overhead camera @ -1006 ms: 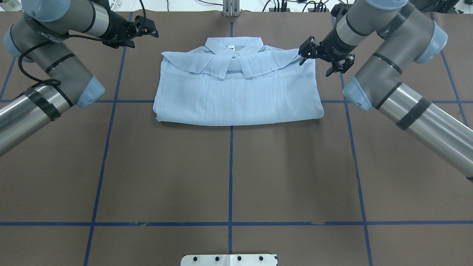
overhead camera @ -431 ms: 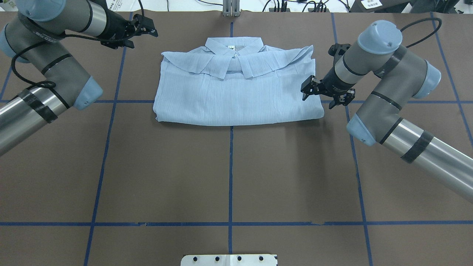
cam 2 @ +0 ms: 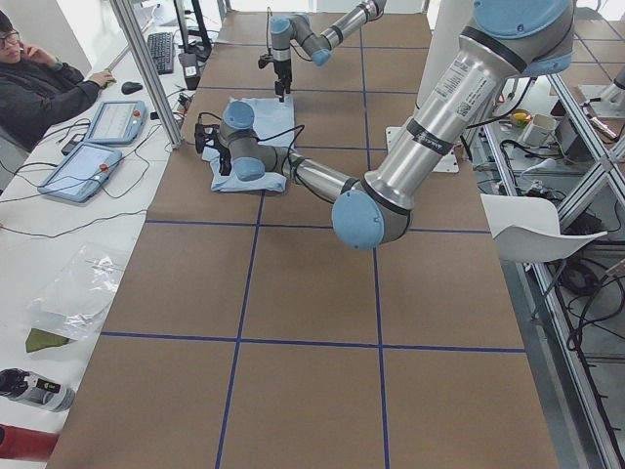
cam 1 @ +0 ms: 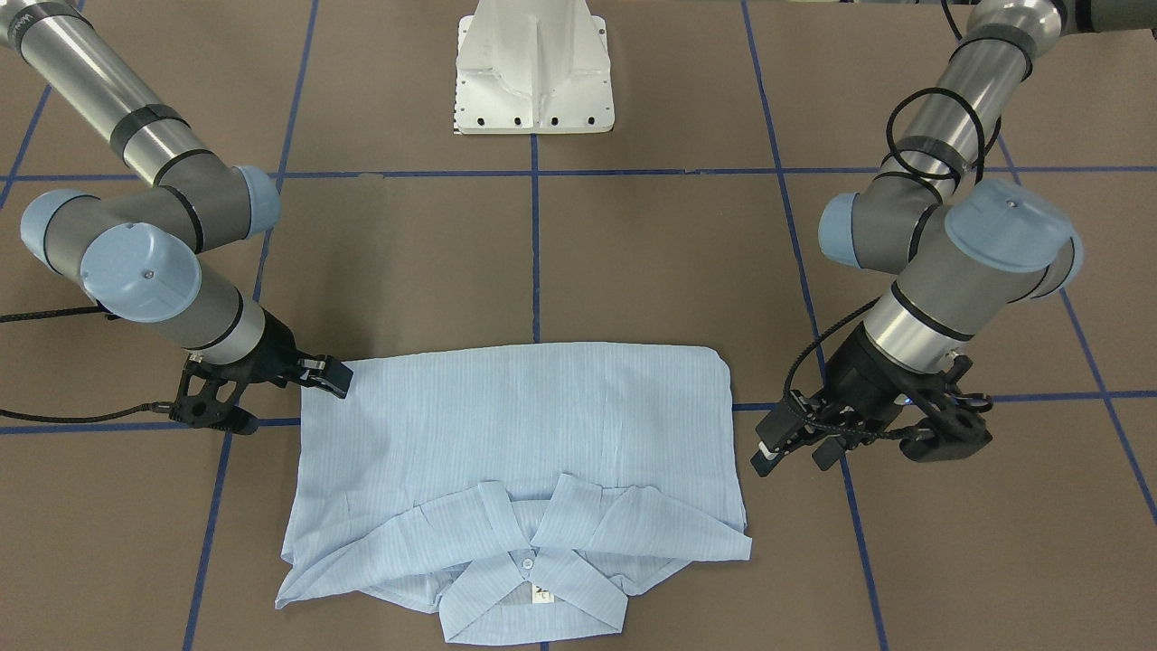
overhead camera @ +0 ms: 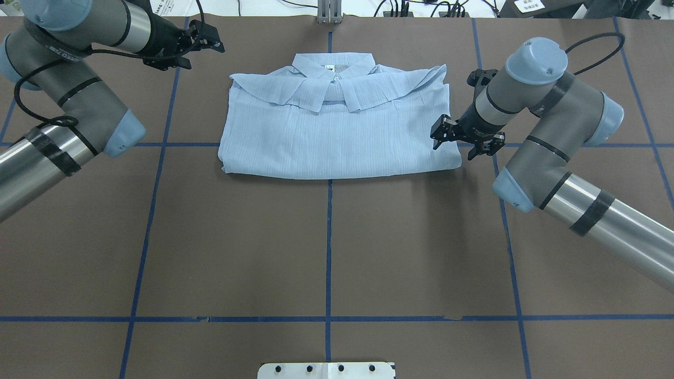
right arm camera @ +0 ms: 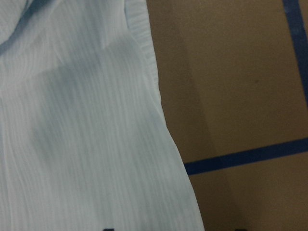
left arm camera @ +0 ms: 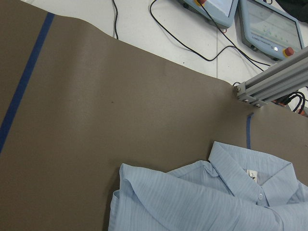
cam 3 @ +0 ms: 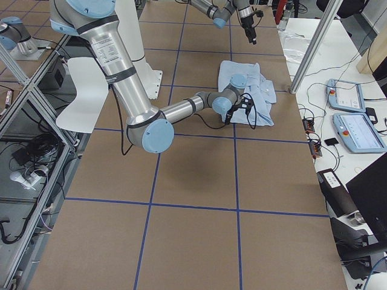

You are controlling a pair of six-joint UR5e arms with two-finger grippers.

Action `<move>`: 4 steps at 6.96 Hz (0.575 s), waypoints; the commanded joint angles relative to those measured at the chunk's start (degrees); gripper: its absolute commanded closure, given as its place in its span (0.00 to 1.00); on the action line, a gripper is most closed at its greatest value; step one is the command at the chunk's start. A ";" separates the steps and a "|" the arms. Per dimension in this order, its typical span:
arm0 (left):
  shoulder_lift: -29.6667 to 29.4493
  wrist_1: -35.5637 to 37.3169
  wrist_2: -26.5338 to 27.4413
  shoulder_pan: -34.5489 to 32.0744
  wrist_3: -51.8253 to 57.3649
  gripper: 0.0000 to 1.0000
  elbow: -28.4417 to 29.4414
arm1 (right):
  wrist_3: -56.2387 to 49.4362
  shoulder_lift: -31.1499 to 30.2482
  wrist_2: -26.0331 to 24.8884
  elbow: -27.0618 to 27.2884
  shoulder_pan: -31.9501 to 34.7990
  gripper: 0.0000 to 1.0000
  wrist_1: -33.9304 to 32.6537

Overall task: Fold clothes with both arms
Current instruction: 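Move the right gripper down to the folded shirt's side edge and grasp it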

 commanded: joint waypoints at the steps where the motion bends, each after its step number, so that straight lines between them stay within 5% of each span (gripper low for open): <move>1: 0.77 0.00 0.00 0.00 -0.02 0.06 0.06 | -0.01 0.15 0.07 -0.14 0.01 0.31 0.01; 2: 0.86 -0.09 0.00 0.09 0.06 0.07 0.06 | 0.17 -0.02 -0.02 -0.05 -0.17 0.40 0.19; 4: 0.78 -0.09 0.00 0.09 -0.02 0.09 -0.03 | 0.08 -0.11 0.07 -0.05 -0.08 0.95 0.19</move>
